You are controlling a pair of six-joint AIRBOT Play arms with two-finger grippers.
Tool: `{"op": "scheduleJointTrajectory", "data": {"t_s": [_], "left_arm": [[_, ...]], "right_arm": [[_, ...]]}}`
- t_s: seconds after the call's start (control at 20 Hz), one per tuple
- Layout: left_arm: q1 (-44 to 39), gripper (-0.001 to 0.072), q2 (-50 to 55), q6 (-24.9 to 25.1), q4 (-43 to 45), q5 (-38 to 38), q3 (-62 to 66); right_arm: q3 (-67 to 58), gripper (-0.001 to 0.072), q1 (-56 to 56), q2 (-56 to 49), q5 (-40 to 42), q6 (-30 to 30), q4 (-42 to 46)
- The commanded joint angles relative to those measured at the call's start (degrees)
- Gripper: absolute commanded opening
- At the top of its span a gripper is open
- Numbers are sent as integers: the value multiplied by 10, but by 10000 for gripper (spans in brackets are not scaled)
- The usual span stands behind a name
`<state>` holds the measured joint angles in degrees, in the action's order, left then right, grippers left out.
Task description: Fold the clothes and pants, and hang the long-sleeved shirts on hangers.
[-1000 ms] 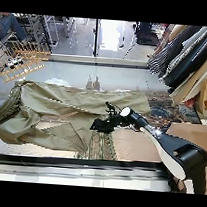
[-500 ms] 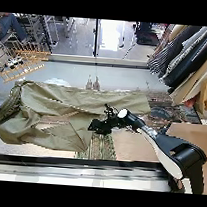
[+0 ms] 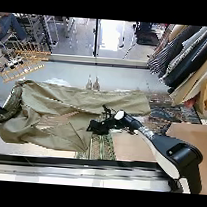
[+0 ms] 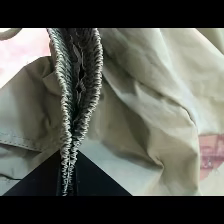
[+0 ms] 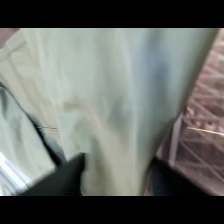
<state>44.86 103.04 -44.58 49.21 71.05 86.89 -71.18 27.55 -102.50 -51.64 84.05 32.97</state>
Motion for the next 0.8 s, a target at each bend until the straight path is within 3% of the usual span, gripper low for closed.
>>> {"op": "scheduleJointTrajectory", "data": {"t_s": [0.0, 0.1, 0.3, 0.4, 0.45, 0.55, 0.65, 0.75], "left_arm": [[-16, 16, -1, -9, -5, 21, 0], [-7, 14, -15, -22, -65, 37, 1], [52, 13, -50, -84, -198, 67, 60], [82, 12, -59, -115, -184, 81, 88], [94, 12, -60, -118, -167, 92, 88], [99, 12, -60, -124, -97, 113, 78], [90, 13, -60, -124, -42, 115, 45], [75, 12, -59, -120, -5, 113, 2]], "right_arm": [[0, 22, 38, -21, 49, 3, -2], [-18, 12, 42, -3, 33, -22, 16], [-96, 11, -23, 150, -95, -20, 211], [-115, 13, -93, 249, -170, 2, 226], [-123, 14, -131, 290, -246, 24, 226], [-123, 14, -170, 355, -351, 50, 232], [-123, 14, -156, 403, -315, 56, 233], [-123, 14, -122, 416, -202, 101, 276]]}}
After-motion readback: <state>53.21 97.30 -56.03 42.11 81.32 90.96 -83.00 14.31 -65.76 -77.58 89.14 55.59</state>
